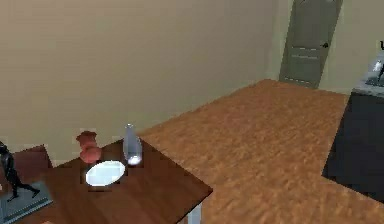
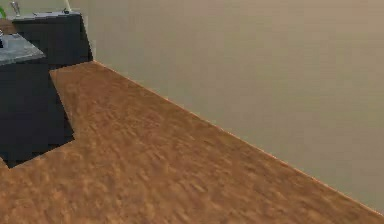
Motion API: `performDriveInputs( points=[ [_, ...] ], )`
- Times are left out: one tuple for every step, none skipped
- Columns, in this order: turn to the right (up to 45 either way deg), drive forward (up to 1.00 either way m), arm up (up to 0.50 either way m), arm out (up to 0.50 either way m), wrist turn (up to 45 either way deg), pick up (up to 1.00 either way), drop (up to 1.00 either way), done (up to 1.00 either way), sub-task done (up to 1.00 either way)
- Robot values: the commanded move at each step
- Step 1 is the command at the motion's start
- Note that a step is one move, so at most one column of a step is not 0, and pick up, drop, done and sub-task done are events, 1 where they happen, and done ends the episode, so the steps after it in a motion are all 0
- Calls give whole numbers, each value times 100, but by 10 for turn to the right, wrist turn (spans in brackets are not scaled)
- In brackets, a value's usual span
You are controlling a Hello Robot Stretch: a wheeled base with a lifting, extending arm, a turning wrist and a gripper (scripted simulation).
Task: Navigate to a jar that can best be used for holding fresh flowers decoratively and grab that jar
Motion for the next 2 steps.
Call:
performDriveInputs(
  points=[
    [-450, 0, 0, 0, 0, 0, 0, 0, 0],
    [-450, 0, 0, 0, 0, 0, 0, 0, 0]
  ],
)
